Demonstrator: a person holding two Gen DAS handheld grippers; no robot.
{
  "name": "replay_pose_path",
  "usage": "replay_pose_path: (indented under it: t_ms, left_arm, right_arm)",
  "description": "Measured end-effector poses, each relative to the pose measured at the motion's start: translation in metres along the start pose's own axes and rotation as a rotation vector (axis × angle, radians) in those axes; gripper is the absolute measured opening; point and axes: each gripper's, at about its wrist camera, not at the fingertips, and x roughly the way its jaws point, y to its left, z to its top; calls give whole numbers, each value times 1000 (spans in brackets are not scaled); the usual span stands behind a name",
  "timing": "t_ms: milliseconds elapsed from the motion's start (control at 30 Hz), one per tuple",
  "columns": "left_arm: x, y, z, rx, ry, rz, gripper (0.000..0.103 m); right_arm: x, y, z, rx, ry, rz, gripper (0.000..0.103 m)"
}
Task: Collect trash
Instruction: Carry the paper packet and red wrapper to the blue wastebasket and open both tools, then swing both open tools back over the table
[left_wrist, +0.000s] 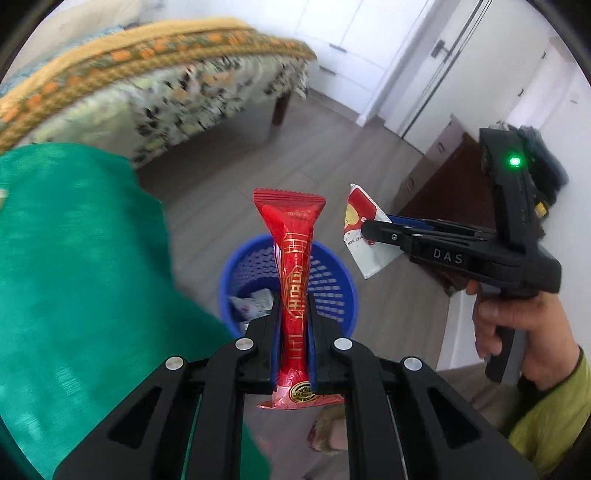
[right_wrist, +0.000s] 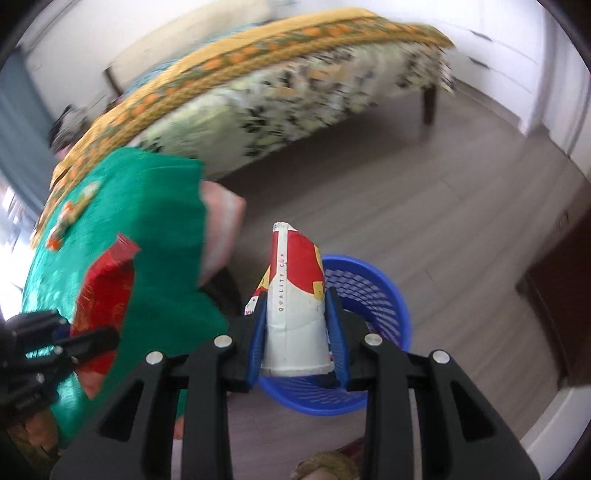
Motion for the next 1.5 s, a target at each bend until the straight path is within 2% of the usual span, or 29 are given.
replay_pose_path:
  t_ms: [133,233,300,367,400,500,533,600,667,733,833,967,1067,1133,1233,1367,1500]
  left_arm:
    - [53,-9,11,-21,48,-15,11]
    - [85,-12,18,-20,62,-1,12]
    - [101,-11,23,-21,67,-1,28]
    - [109,-9,28,-21,62,-1,59]
    - [110,-8,30,-23,51,10,63]
    - [103,-7,34,-43,20,18,75]
    - [95,-6,36,-56,-1,26,81]
    - [84,-5,38,-68,-27,31,84]
    - [63,-6,36,-66,-58,36,88]
    - [46,-7,32,-63,-86,55,92]
    - [16,-3,16,-59,-107,74,93]
    - [-23,14,-12,-65,-109,96,93]
    - [-63,36,-33,-66,-136,121,93]
    - [-97,59,-56,-69,-158,155,93]
    - [-136,93,-84,-68,-169,220,94]
    - [-177,155,-110,-73,-166,362,94]
    - [-208,233,-114,-160,-196,453,94]
  right_arm:
    - [19,-34,-7,65,22,9,32]
    - [34,-53,-9,121,45,44,40]
    - [39,-61,-8,136,46,66,46]
    - [41,-66,-7,151,40,75,61]
    - [40,-69,-7,164,30,80,63]
    - [33,-71,-3,185,4,100,71]
    - [27,-70,-2,182,-16,92,77]
    - [20,-69,1,174,-46,67,84]
    - [11,-65,2,171,-83,25,96]
    - [3,-59,0,174,-110,-24,97]
    - [7,-49,-3,151,-98,-49,97]
    - [20,-16,-14,35,-55,-124,97]
    - [16,23,-22,-100,-106,-177,97]
    - [11,49,-32,-154,-144,-183,97]
    - [2,105,-50,-210,-169,-97,97]
    - [-10,195,-62,-334,-203,31,97]
    - [4,280,-62,-439,-145,156,97]
